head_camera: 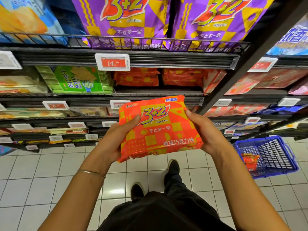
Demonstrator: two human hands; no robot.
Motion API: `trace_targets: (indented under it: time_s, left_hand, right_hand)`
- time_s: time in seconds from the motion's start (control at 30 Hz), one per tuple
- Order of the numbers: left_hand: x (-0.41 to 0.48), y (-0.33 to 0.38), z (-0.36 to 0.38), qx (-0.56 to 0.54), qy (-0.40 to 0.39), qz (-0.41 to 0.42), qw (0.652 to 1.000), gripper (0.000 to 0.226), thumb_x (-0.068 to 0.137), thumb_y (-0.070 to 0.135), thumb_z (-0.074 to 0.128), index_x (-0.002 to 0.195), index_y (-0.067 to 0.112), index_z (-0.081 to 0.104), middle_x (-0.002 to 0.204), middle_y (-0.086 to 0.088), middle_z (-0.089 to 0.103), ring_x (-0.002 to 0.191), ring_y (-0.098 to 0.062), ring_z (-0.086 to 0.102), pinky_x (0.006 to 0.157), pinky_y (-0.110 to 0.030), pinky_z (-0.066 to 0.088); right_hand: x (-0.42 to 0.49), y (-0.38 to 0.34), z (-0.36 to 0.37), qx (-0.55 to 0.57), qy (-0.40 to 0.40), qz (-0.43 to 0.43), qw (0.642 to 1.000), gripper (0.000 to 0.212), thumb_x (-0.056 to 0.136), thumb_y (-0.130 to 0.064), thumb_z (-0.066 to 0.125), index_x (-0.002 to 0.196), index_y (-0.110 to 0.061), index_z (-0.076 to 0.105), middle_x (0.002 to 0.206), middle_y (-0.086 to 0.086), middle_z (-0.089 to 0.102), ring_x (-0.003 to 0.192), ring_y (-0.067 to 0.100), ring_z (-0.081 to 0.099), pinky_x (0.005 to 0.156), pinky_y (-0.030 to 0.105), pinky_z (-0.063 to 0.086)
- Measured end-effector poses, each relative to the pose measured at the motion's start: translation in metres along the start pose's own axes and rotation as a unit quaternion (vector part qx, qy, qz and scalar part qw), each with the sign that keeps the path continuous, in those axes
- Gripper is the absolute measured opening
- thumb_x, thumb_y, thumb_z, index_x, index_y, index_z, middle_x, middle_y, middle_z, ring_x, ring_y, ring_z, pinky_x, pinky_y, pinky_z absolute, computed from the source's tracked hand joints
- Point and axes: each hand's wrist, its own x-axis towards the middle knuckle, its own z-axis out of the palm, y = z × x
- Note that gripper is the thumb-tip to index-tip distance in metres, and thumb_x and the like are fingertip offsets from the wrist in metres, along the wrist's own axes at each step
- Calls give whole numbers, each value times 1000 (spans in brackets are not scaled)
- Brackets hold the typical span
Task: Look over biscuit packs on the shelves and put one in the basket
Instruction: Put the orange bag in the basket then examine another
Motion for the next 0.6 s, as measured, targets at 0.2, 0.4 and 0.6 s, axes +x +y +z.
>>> trace_targets:
  time_s: [0.2,0.4,0.6]
  left_hand:
    - [52,28,43,123,31,116,985,50,76,13,85,123,16,70,107,-6,81,92,-24,79,70,-38,63]
    - [110,60,84,146,96,199,964,39,82,-1,82,117,13,68,102,-6,80,88,-19,77,79,-41,64]
    - [138,72,101,168,168,237,942,14,80,8,88,82,14,76,73,5,79,64,-8,74,56,-26,59]
  right_hand:
    - [48,-35,-24,-87,49,-91,991,20,105,-5,51,113,-17,64,91,-1,80,78,11,76,60,25,59]
    - [103,-79,-33,-184,166,-189,950,8,103,-14,59,99,-14,66,90,-1,70,81,13,64,74,39,57]
    - [115,-90,-41,-192,248,-223,923,15,99,-16,61,107,-9,72,95,0,68,76,2,56,58,12,44]
